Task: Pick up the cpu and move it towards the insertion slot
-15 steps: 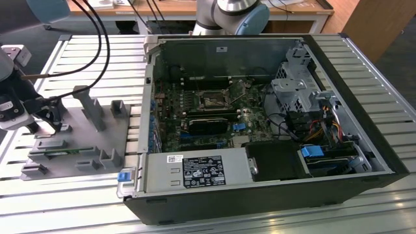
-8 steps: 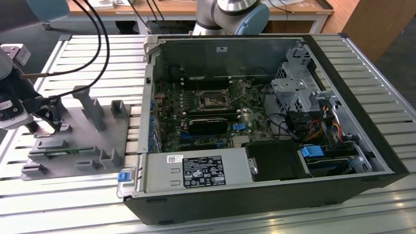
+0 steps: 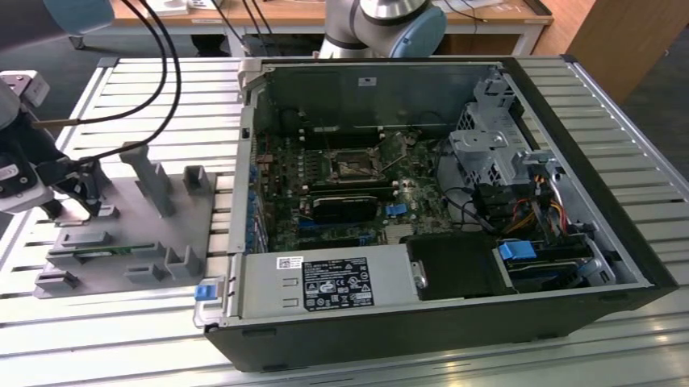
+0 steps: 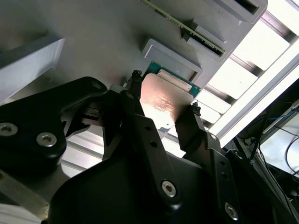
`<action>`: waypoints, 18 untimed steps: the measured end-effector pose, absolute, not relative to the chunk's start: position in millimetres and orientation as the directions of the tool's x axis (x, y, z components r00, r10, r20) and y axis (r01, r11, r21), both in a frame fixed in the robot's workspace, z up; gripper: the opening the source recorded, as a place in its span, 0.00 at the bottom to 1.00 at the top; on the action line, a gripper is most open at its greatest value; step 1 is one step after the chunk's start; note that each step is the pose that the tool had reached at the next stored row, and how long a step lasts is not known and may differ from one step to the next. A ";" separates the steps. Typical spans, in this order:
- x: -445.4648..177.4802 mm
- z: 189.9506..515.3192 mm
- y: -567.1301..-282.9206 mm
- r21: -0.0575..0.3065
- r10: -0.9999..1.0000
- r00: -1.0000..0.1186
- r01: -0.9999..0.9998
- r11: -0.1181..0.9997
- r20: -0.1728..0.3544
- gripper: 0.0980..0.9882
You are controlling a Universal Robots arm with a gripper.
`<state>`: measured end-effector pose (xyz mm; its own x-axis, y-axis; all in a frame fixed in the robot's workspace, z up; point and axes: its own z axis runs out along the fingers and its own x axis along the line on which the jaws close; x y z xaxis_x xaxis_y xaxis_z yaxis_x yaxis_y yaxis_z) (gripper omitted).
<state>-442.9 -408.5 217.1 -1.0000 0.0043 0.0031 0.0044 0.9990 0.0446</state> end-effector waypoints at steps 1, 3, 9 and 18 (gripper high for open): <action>-442.9 217.4 -408.5 0.045 0.004 -1.000 0.004 0.999 0.003 0.50; -442.9 217.9 -408.5 0.045 0.004 -1.000 0.004 0.999 0.003 0.50; -442.9 219.5 -408.5 0.045 0.004 -1.000 0.004 0.999 0.003 0.50; -442.9 222.3 -408.5 0.045 0.004 -1.000 0.004 0.999 0.003 0.50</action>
<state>-442.9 -408.5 222.3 -1.0000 0.0043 0.0032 0.0044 0.9990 0.0445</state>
